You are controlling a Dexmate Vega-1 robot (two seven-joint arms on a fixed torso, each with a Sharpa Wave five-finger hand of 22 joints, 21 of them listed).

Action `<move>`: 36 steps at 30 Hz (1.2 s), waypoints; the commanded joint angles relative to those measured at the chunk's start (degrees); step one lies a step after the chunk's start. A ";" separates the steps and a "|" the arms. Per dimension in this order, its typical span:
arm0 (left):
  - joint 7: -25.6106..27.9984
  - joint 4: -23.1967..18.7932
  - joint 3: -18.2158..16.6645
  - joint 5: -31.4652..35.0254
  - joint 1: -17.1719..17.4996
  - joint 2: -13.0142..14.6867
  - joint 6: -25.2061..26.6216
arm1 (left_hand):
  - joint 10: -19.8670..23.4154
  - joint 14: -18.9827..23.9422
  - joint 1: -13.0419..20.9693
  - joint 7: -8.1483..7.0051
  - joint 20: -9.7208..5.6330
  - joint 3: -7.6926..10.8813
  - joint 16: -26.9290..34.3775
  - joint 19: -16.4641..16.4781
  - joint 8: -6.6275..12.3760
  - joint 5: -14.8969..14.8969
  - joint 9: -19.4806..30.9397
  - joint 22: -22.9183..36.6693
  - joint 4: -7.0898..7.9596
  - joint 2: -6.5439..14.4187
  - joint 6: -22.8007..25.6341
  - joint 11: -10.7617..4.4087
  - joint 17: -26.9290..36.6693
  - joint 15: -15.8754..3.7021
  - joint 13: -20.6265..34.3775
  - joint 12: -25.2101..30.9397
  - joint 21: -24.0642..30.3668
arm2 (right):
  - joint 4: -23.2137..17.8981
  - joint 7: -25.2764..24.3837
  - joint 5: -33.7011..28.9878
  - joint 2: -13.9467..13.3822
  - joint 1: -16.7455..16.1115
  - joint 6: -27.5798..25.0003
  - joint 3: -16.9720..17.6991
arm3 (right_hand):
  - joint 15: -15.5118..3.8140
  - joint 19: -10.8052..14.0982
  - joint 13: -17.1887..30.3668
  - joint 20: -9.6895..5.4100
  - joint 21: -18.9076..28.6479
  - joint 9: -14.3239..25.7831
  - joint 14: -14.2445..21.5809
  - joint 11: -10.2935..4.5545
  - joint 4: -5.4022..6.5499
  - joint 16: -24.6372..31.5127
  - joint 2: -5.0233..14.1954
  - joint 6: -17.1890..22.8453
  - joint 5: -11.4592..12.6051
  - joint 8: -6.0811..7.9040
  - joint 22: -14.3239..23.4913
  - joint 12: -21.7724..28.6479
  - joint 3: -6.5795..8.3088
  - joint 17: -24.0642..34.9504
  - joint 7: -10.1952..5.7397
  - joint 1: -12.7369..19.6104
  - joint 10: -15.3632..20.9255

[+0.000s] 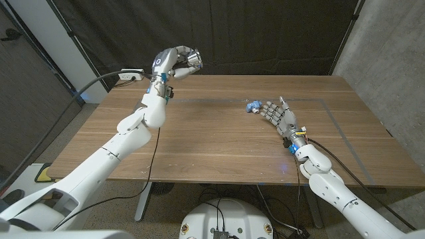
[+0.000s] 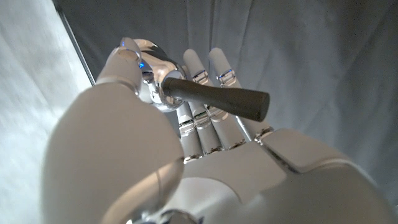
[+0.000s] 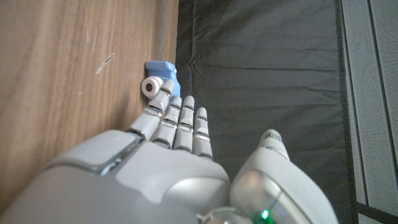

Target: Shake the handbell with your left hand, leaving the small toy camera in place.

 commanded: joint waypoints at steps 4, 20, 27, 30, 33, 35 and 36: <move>6.87 13.05 -12.72 -26.77 6.99 -11.92 -48.46 | 4.06 0.20 9.92 0.53 -2.50 1.73 -0.58 0.41 1.17 0.27 1.73 -0.08 1.20 10.63 10.85 -4.47 0.11 -2.38 0.45 -0.15 -0.27 | -2.17 -0.94 -0.29 -1.73 -0.64 -2.09 0.15 | 0.18 0.62 0.15 -0.08 -0.06 0.14 0.49 -0.17 -0.19 0.14 0.25 0.43 0.01 0.00 0.08 -0.06 -0.08 0.13 0.18 -0.21 0.40; 5.17 6.85 -17.94 -5.48 8.56 -17.53 -27.05 | 4.44 0.03 9.75 0.45 -2.61 1.95 -1.15 0.12 1.21 0.24 1.64 -0.11 1.24 10.62 11.12 -4.79 0.14 -2.40 1.13 -0.30 -0.81 | -1.89 -0.68 0.33 -1.80 -1.43 -2.20 0.19 | 0.25 0.62 0.15 -0.12 -0.10 0.14 0.41 -0.13 -0.20 0.08 0.32 0.46 0.01 0.00 0.08 -0.08 -0.06 0.14 0.18 -0.16 0.39; -1.20 -0.25 -6.15 17.91 3.42 -8.94 -1.76 | 4.47 0.12 9.63 0.37 -2.59 2.01 -1.32 0.14 1.15 0.23 1.56 -0.09 1.27 10.56 11.14 -4.61 0.18 -2.36 1.29 -0.52 -0.95 | -1.19 -0.28 0.97 -1.15 -2.28 -0.97 0.54 | 0.27 0.65 0.15 -0.14 -0.10 0.14 0.46 -0.20 -0.20 0.09 0.34 0.51 0.01 0.02 0.08 -0.08 -0.05 0.14 0.19 -0.16 0.41; -6.41 0.71 1.22 25.90 -1.66 -6.61 6.20 | 4.44 0.15 9.56 0.14 -2.58 2.03 -1.40 0.11 1.19 0.23 1.52 -0.09 1.30 10.55 11.31 -4.58 0.21 -2.34 1.40 -0.61 -1.05 | -1.08 -0.17 1.19 -1.01 -2.66 -0.62 0.69 | 0.29 0.66 0.15 -0.13 -0.10 0.14 0.49 -0.20 -0.20 0.10 0.35 0.45 0.01 0.00 0.08 -0.07 -0.05 0.14 0.24 -0.15 0.44; -12.68 3.31 8.40 31.62 -7.42 -4.83 10.50 | 4.44 0.13 9.53 0.14 -2.55 2.05 -1.45 0.09 1.19 0.23 1.50 -0.10 1.30 10.51 11.35 -4.60 0.22 -2.36 1.47 -0.65 -1.11 | -1.15 -0.21 1.35 -0.96 -3.05 -0.35 0.87 | 0.24 0.66 0.15 -0.11 -0.11 0.14 0.54 -0.11 -0.20 0.11 0.37 0.48 0.01 0.01 0.08 -0.02 -0.05 0.14 0.27 -0.15 0.57; -17.96 4.92 12.80 35.05 -11.05 -4.12 13.00 | 4.60 0.07 9.43 0.06 -2.51 2.06 -1.56 0.06 1.15 0.24 1.47 -0.11 1.35 10.47 11.31 -4.56 0.23 -2.32 1.46 -0.72 -1.21 | -1.11 -0.19 1.49 -0.92 -3.28 -0.15 1.02 | 0.23 0.68 0.15 -0.13 -0.10 0.14 0.53 -0.16 -0.20 0.10 0.38 0.46 0.01 0.00 0.08 -0.04 -0.04 0.14 0.28 -0.14 0.53; -21.17 5.50 14.91 36.88 -12.77 -3.72 14.22 | 4.59 0.04 9.41 0.02 -2.50 2.06 -1.59 0.04 1.16 0.24 1.46 -0.11 1.35 10.45 11.36 -4.59 0.23 -2.32 1.49 -0.74 -1.23 | -1.12 -0.17 1.55 -0.91 -3.38 -0.07 1.08 | 0.24 0.67 0.15 -0.14 -0.11 0.14 0.54 -0.17 -0.21 0.11 0.38 0.47 0.01 0.00 0.08 -0.03 -0.04 0.14 0.40 -0.14 0.55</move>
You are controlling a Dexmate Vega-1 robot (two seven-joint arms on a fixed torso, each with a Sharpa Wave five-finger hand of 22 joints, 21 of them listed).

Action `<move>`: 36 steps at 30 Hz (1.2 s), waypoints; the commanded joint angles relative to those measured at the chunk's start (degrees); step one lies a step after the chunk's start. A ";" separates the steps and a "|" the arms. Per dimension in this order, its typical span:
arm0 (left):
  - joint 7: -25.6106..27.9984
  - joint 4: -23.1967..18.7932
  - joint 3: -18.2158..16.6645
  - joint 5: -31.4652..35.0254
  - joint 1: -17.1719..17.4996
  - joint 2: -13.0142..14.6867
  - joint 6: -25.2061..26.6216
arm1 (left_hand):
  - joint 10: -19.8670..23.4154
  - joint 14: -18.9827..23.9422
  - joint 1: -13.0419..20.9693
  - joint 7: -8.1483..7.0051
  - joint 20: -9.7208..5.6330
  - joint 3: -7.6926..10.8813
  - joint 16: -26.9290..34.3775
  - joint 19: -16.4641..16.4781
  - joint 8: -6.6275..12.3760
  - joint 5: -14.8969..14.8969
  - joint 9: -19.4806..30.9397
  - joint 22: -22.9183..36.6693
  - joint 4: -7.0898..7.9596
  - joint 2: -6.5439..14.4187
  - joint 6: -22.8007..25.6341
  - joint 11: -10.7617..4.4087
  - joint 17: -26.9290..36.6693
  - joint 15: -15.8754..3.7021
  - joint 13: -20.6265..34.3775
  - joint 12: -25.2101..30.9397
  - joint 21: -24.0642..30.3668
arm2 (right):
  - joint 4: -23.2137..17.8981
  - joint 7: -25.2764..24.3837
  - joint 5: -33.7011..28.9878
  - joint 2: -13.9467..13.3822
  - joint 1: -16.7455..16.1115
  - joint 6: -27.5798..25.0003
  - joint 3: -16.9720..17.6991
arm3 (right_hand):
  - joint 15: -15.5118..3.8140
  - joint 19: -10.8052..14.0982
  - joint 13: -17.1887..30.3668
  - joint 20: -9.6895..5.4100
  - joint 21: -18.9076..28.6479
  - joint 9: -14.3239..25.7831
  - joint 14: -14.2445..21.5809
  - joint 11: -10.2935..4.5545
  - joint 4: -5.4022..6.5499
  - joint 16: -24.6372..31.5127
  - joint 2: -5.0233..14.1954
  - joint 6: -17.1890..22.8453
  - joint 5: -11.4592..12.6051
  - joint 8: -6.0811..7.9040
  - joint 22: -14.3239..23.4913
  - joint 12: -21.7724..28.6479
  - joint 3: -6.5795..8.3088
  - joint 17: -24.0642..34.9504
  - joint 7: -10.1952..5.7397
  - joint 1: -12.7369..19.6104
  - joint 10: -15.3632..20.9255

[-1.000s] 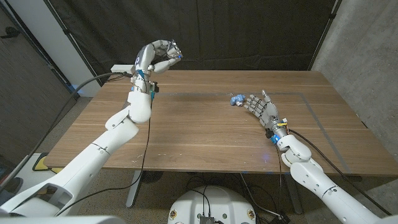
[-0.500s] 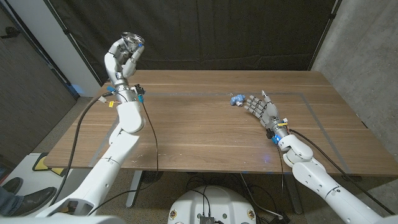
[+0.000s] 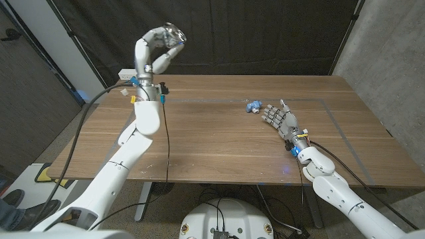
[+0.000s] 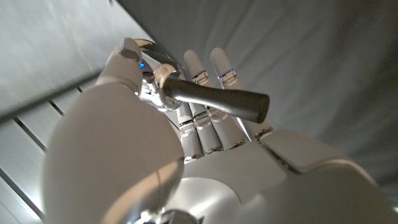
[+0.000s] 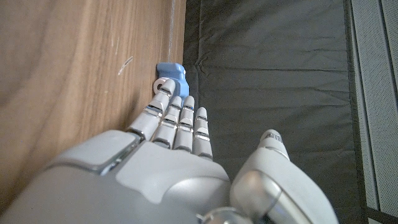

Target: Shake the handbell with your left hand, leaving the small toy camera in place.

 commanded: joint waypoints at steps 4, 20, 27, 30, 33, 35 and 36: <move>-31.91 3.42 27.67 45.84 -20.08 7.08 40.06 | 4.97 0.03 9.28 -0.06 -2.49 1.83 -0.37 -0.03 1.28 0.20 1.35 0.14 1.64 10.37 11.76 -4.43 0.26 -2.30 0.16 -0.27 -0.34 | 0.29 0.20 0.88 0.42 -1.59 1.39 0.76 | 0.19 0.55 0.15 -0.02 -0.12 0.14 0.56 -0.17 -0.21 0.11 0.39 0.32 0.01 0.03 0.20 -0.04 -0.04 0.14 0.29 -0.13 0.55; -28.26 0.12 22.95 32.44 -15.82 7.68 48.77 | 5.28 0.48 9.32 0.09 -2.39 2.07 -0.48 -0.04 0.97 0.24 1.29 0.18 1.54 10.35 11.21 -4.59 0.44 -2.45 0.35 -0.70 -0.72 | 1.48 0.83 1.08 0.70 -0.05 0.33 0.41 | 0.32 0.58 0.15 0.01 -0.13 0.14 0.57 -0.17 -0.19 0.09 0.43 0.38 0.00 0.04 0.20 -0.03 -0.05 0.15 0.40 -0.16 0.60; -8.22 -1.98 9.82 10.69 -6.37 4.90 40.70 | 5.43 0.78 9.23 0.37 -2.28 2.17 -0.54 0.20 0.98 0.21 1.48 0.25 1.60 10.44 11.04 -4.24 0.49 -2.33 0.58 -0.84 -0.73 | 1.86 1.26 1.07 0.68 0.74 -0.63 -0.07 | 0.25 0.61 0.15 -0.01 -0.14 0.14 0.54 -0.18 -0.20 0.07 0.44 0.44 0.00 0.05 0.20 -0.05 -0.05 0.15 0.41 -0.15 0.58; -4.49 -1.97 5.26 0.65 -3.43 4.27 32.67 | 5.53 0.86 9.22 0.52 -2.27 2.22 -0.57 0.29 1.00 0.19 1.54 0.26 1.59 10.46 11.02 -4.19 0.51 -2.30 0.55 -0.94 -0.73 | 2.11 1.50 1.01 0.72 1.03 -0.80 -0.24 | 0.27 0.62 0.15 -0.01 -0.13 0.14 0.55 -0.17 -0.20 0.07 0.45 0.42 0.00 0.04 0.20 -0.04 -0.05 0.15 0.41 -0.15 0.61; -3.96 -0.14 1.19 -10.60 -1.30 3.45 21.95 | 5.72 0.94 9.23 0.50 -2.28 2.27 -0.59 0.36 1.05 0.18 1.57 0.27 1.58 10.46 11.11 -4.20 0.53 -2.30 0.62 -0.92 -0.74 | 2.40 1.81 0.97 0.80 1.40 -0.95 -0.44 | 0.26 0.63 0.15 -0.02 -0.14 0.14 0.55 -0.08 -0.20 0.07 0.45 0.42 0.00 0.04 0.20 -0.04 -0.05 0.15 0.42 -0.14 0.61; -4.88 2.00 -0.99 -17.78 -0.54 2.53 14.97 | 5.61 1.03 9.22 0.51 -2.31 2.31 -0.62 0.42 1.06 0.16 1.61 0.28 1.56 10.45 11.12 -4.14 0.54 -2.29 0.70 -1.03 -0.75 | 2.56 2.00 0.87 0.79 1.65 -1.09 -0.60 | 0.22 0.65 0.15 -0.02 -0.13 0.14 0.58 -0.10 -0.20 0.08 0.45 0.41 -0.01 0.04 0.20 -0.05 -0.05 0.15 0.44 -0.14 0.60; -5.80 2.96 -1.97 -21.27 -0.27 2.11 12.06 | 5.68 1.04 9.22 0.49 -2.31 2.31 -0.63 0.43 1.05 0.16 1.62 0.28 1.56 10.45 11.09 -4.14 0.54 -2.29 0.70 -1.01 -0.75 | 2.57 2.08 0.79 0.77 1.75 -1.15 -0.67 | 0.23 0.65 0.15 -0.02 -0.13 0.14 0.60 -0.13 -0.20 0.09 0.45 0.41 -0.01 0.03 0.20 -0.06 -0.05 0.15 0.40 -0.14 0.56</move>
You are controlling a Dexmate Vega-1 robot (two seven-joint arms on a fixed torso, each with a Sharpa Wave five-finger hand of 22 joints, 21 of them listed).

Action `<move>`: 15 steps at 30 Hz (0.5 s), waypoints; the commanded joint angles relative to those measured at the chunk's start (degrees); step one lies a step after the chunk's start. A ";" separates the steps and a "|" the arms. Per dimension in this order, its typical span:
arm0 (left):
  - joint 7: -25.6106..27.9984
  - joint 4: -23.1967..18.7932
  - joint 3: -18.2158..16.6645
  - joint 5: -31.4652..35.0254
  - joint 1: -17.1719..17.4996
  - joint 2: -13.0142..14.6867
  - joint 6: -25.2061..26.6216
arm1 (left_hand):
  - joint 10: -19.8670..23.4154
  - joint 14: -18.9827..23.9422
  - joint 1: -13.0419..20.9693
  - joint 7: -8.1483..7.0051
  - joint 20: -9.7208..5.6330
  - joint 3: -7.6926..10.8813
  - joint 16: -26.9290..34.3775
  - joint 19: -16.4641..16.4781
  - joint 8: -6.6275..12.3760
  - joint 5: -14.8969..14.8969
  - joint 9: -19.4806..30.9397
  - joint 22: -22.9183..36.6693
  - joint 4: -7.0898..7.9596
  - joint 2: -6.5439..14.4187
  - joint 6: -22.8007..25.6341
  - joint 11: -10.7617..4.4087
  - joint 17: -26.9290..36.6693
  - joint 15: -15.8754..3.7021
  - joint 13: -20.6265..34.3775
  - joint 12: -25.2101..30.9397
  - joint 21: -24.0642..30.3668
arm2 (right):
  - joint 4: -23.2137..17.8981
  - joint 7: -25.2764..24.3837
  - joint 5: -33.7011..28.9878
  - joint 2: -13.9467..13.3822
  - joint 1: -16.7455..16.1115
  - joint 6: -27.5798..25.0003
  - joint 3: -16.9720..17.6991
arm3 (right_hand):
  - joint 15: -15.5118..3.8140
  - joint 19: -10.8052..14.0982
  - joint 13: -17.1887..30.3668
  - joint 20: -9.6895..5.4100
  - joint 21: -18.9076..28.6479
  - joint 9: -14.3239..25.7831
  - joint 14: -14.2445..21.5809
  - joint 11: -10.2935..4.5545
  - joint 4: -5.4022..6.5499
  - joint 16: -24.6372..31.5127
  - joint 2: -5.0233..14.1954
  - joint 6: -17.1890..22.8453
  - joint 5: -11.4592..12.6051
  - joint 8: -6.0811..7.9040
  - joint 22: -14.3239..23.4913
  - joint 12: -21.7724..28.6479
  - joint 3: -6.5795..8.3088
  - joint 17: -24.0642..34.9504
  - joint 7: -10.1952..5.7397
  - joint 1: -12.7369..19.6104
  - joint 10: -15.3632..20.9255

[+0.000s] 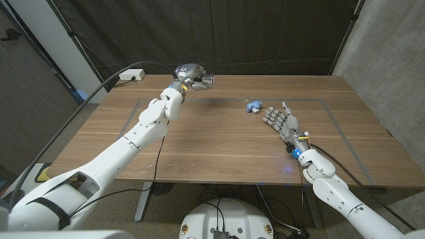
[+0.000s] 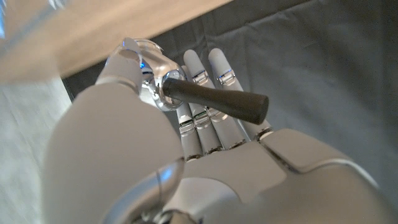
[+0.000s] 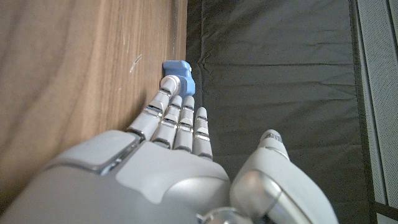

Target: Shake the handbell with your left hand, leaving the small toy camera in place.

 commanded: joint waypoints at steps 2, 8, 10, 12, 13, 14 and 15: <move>15.13 6.14 -17.17 -52.21 8.99 -3.89 -35.47 | 4.97 0.74 9.26 0.52 -2.34 2.17 -0.12 0.47 1.06 0.12 1.55 0.12 1.68 10.40 11.18 -4.55 0.28 -2.19 0.18 -0.27 -0.10 | 0.96 1.11 -0.33 0.09 1.64 -1.08 -0.94 | -0.07 0.68 0.15 -0.03 -0.13 0.14 0.27 -0.14 -0.21 0.08 0.45 0.11 -0.01 0.03 0.19 -0.07 -0.05 0.15 0.13 -0.14 0.55; -2.86 14.90 -19.30 -74.74 7.60 -5.51 -50.71 | 4.97 0.77 9.20 0.39 -2.47 2.22 -0.23 0.52 1.10 0.08 1.54 0.12 1.67 10.33 11.33 -4.64 0.31 -2.15 0.25 -0.44 -0.18 | 1.16 1.53 -0.52 0.05 2.20 -1.46 -1.31 | -0.08 0.71 0.15 -0.08 -0.13 0.13 0.30 -0.09 -0.21 0.08 0.45 0.09 -0.01 0.02 0.18 -0.05 -0.06 0.15 0.13 -0.13 0.60; -5.47 16.33 -19.83 -78.48 7.57 -6.65 -53.34 | 4.94 0.72 9.17 0.38 -2.53 2.23 -0.29 0.50 1.02 0.07 1.53 0.11 1.66 10.29 11.16 -4.65 0.32 -2.16 0.31 -0.49 -0.22 | 1.24 1.65 -0.58 0.05 2.38 -1.63 -1.45 | -0.07 0.74 0.15 -0.09 -0.12 0.13 0.31 -0.10 -0.22 0.08 0.44 0.11 -0.01 0.03 0.18 -0.06 -0.06 0.15 0.15 -0.13 0.59; -9.85 17.27 -20.33 -84.80 7.63 -8.07 -54.90 | 4.96 0.71 9.16 0.39 -2.57 2.24 -0.32 0.50 1.02 0.07 1.52 0.11 1.67 10.29 11.19 -4.74 0.33 -2.16 0.29 -0.54 -0.24 | 1.34 1.79 -0.58 0.06 2.59 -1.82 -1.58 | -0.07 0.74 0.15 -0.10 -0.12 0.13 0.30 -0.10 -0.22 0.07 0.44 0.09 -0.01 0.02 0.18 -0.06 -0.06 0.15 0.16 -0.13 0.60; -12.97 17.62 -20.61 -88.91 7.60 -8.76 -54.97 | 5.02 0.71 9.16 0.38 -2.59 2.25 -0.33 0.49 1.04 0.06 1.52 0.10 1.66 10.28 11.27 -4.74 0.33 -2.18 0.31 -0.53 -0.26 | 1.38 1.87 -0.58 0.04 2.69 -1.93 -1.63 | -0.10 0.74 0.15 -0.10 -0.13 0.13 0.32 -0.11 -0.22 0.08 0.44 0.11 -0.01 0.02 0.18 -0.05 -0.06 0.15 0.15 -0.12 0.60; -15.66 17.89 -20.91 -92.28 7.60 -9.26 -54.76 | 4.91 0.69 9.14 0.40 -2.64 2.27 -0.38 0.46 1.05 0.06 1.50 0.09 1.65 10.26 11.34 -4.82 0.34 -2.18 0.33 -0.62 -0.31 | 1.40 1.93 -0.60 0.00 2.75 -2.02 -1.68 | -0.09 0.74 0.15 -0.09 -0.13 0.13 0.34 -0.11 -0.22 0.09 0.44 0.10 -0.01 0.02 0.18 -0.06 -0.07 0.15 0.15 -0.12 0.59; -17.33 17.99 -21.21 -94.64 7.66 -9.70 -54.43 | 4.94 0.66 9.12 0.27 -2.68 2.28 -0.42 0.44 1.03 0.05 1.49 0.09 1.66 10.24 11.33 -4.87 0.35 -2.17 0.35 -0.64 -0.34 | 1.45 1.99 -0.63 -0.01 2.86 -2.10 -1.74 | -0.07 0.75 0.15 -0.10 -0.13 0.13 0.32 -0.12 -0.23 0.08 0.44 0.12 -0.01 0.03 0.18 -0.06 -0.07 0.15 0.17 -0.12 0.60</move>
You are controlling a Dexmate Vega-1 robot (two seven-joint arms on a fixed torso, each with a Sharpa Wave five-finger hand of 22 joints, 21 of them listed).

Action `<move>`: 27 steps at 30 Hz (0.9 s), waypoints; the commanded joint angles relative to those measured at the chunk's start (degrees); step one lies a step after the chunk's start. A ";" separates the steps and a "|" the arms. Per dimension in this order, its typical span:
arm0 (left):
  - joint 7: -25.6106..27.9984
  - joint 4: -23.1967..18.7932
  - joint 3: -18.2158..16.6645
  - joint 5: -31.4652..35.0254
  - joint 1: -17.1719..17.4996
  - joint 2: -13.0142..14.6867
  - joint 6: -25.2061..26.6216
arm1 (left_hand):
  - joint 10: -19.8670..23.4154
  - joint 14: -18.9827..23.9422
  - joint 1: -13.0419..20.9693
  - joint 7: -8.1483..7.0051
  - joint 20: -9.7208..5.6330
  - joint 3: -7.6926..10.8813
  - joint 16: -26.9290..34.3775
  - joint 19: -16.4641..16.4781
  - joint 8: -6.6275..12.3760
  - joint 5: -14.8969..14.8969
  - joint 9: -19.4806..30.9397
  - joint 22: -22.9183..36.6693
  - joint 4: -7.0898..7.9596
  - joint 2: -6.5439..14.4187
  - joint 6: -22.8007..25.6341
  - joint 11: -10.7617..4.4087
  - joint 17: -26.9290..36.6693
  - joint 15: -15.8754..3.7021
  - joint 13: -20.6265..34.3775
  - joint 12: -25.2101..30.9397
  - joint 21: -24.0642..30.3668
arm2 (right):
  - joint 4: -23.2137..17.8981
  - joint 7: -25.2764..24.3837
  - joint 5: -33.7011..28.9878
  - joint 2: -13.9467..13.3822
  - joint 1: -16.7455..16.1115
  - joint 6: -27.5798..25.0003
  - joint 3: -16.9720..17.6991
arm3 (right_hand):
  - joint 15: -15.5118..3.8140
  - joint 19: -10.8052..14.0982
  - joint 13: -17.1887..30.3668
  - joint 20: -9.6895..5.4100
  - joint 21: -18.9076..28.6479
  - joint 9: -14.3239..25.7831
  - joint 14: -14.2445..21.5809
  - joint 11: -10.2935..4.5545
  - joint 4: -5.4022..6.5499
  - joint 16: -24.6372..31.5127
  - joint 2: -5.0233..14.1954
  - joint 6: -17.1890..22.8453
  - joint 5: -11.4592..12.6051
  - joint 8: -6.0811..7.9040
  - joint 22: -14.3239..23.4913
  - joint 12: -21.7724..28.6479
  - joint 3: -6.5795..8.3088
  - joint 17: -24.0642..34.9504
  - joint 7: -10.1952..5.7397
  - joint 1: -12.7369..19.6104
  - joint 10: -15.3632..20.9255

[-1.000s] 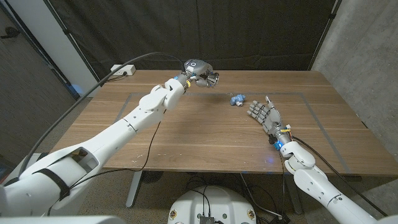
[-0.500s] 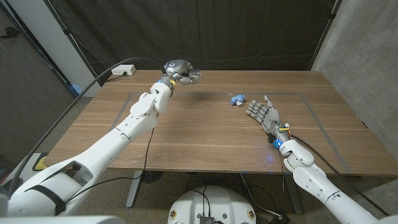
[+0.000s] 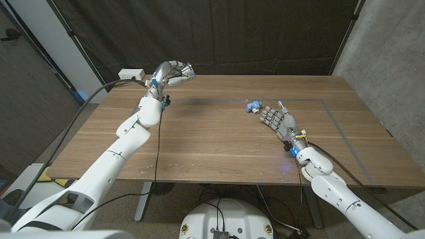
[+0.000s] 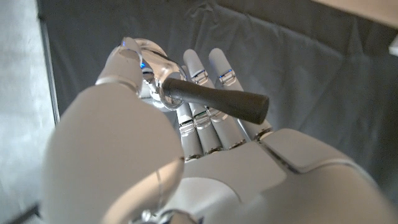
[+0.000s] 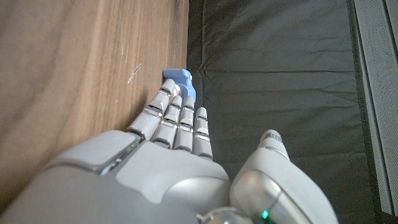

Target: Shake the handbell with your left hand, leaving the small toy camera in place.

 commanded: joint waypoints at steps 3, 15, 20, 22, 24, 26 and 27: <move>-24.07 7.14 -5.71 -67.65 1.34 -5.38 -29.51 | 4.86 0.21 9.08 0.18 -2.74 2.31 -0.27 0.41 1.01 0.06 1.43 0.08 1.66 10.22 11.34 -4.90 0.12 -1.99 0.31 -0.34 -0.42 | 0.50 0.86 -0.39 -0.18 1.32 -1.10 -0.85 | -0.06 0.76 0.15 -0.09 -0.13 0.13 0.32 -0.08 -0.23 0.07 0.43 0.11 -0.01 0.02 0.18 -0.06 -0.07 0.15 0.18 -0.12 0.61; 10.72 -7.44 -4.89 -18.44 6.23 4.40 -12.58 | 5.62 1.02 8.89 0.37 -2.67 2.49 -0.26 0.74 1.00 -0.01 1.26 0.14 1.70 10.26 11.75 -4.95 0.28 -2.05 -0.12 -0.87 -0.52 | 0.03 0.47 -0.47 -0.25 0.61 -0.79 -0.77 | -0.12 0.74 0.15 -0.16 -0.16 0.13 0.31 -0.03 -0.24 0.06 0.42 0.11 -0.01 0.01 0.17 -0.04 -0.09 0.15 0.18 -0.11 0.67; 14.86 -14.57 -0.15 -0.08 4.75 9.56 3.10 | 5.90 1.11 8.88 0.57 -2.62 2.53 -0.37 0.95 1.00 -0.03 1.20 0.17 1.63 10.12 11.93 -4.67 0.27 -2.05 -0.07 -0.91 -0.48 | 0.03 0.28 -0.37 0.08 -0.12 0.12 -0.56 | -0.08 0.76 0.15 -0.15 -0.16 0.13 0.30 -0.07 -0.25 0.05 0.42 0.13 -0.02 0.02 0.17 -0.06 -0.09 0.14 0.30 -0.11 0.64; 14.09 -16.54 2.73 5.28 3.28 10.94 8.17 | 5.92 1.15 8.87 0.64 -2.62 2.54 -0.39 1.01 1.04 -0.04 1.18 0.18 1.62 10.10 12.08 -4.62 0.26 -2.03 -0.05 -0.95 -0.48 | 0.04 0.21 -0.28 0.25 -0.46 0.53 -0.46 | -0.13 0.78 0.15 -0.12 -0.16 0.13 0.26 -0.08 -0.25 0.04 0.42 0.11 -0.02 0.01 0.17 -0.07 -0.09 0.14 0.26 -0.10 0.62; 12.23 -17.26 6.04 9.43 1.08 12.08 11.16 | 6.03 1.20 8.83 0.58 -2.62 2.56 -0.44 1.09 0.99 -0.04 1.15 0.18 1.62 10.06 12.06 -4.73 0.26 -2.01 -0.08 -1.02 -0.48 | 0.07 0.14 -0.22 0.46 -0.88 1.11 -0.32 | -0.13 0.79 0.15 -0.15 -0.15 0.13 0.28 -0.08 -0.25 0.04 0.42 0.12 -0.02 0.01 0.17 -0.07 -0.09 0.14 0.23 -0.10 0.63; 10.19 -17.12 11.19 16.32 -2.58 12.69 14.16 | 6.02 1.20 8.84 0.54 -2.63 2.57 -0.47 1.12 0.96 -0.04 1.14 0.18 1.59 10.02 12.03 -4.69 0.26 -2.04 -0.05 -1.05 -0.48 | 0.17 0.02 -0.03 0.92 -1.56 2.15 -0.05 | -0.06 0.77 0.15 -0.14 -0.17 0.13 0.33 -0.09 -0.26 0.06 0.42 0.13 -0.02 0.01 0.17 -0.07 -0.09 0.15 0.25 -0.10 0.62; 9.46 -17.00 12.95 18.61 -3.83 12.92 14.96 | 6.01 1.20 8.84 0.59 -2.63 2.58 -0.49 1.14 0.95 -0.04 1.13 0.18 1.58 10.01 12.05 -4.69 0.26 -2.05 -0.02 -1.07 -0.48 | 0.14 -0.02 0.02 1.00 -1.80 2.41 0.03 | -0.04 0.78 0.15 -0.14 -0.16 0.13 0.32 -0.12 -0.26 0.05 0.42 0.13 -0.02 0.01 0.17 -0.08 -0.09 0.15 0.23 -0.10 0.61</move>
